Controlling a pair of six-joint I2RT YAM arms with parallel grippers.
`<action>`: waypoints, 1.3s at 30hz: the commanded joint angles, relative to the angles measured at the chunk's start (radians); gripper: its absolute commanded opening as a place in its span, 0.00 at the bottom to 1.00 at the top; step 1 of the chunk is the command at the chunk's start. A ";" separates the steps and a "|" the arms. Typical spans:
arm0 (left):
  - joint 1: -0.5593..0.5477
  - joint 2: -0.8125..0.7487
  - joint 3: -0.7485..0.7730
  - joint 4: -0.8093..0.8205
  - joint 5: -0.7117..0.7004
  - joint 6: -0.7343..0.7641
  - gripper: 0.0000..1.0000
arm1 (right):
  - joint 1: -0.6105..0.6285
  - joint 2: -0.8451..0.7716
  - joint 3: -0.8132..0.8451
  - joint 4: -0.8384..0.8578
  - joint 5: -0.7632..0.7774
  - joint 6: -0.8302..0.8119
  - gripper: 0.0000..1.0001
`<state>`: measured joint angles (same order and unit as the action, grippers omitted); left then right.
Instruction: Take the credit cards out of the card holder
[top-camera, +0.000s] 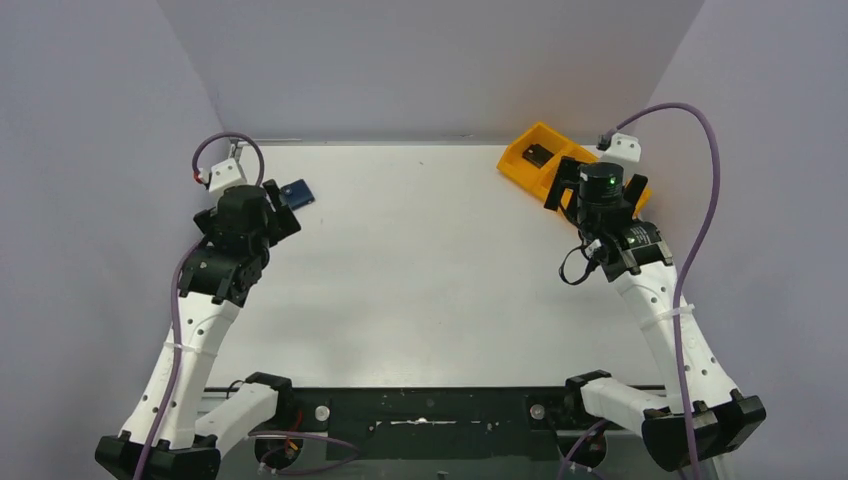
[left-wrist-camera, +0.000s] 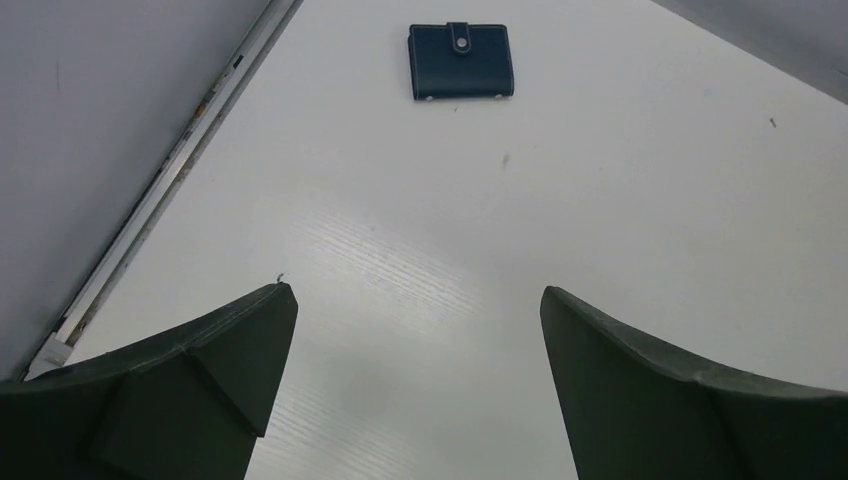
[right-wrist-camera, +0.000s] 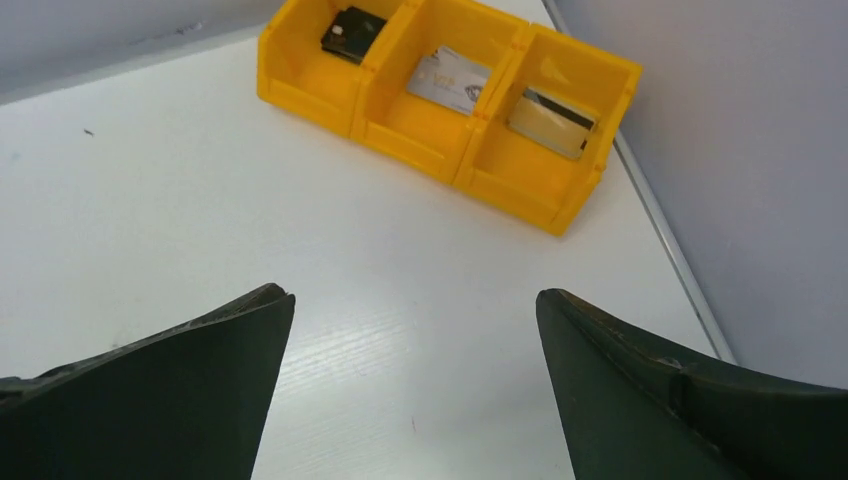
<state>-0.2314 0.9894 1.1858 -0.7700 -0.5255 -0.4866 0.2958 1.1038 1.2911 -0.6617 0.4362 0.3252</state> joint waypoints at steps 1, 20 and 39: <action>0.023 -0.050 -0.081 0.114 -0.018 0.009 0.96 | -0.088 -0.034 -0.094 0.083 -0.137 0.039 0.98; 0.126 -0.184 -0.463 0.299 0.264 -0.017 0.97 | -0.280 0.103 -0.369 0.171 -0.384 0.210 0.98; 0.154 -0.280 -0.517 0.330 0.192 -0.067 0.97 | -0.219 0.789 0.359 0.171 -0.044 0.213 0.98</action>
<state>-0.0883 0.7258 0.6613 -0.5179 -0.3229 -0.5430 0.0673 1.8114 1.5021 -0.5236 0.2928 0.5472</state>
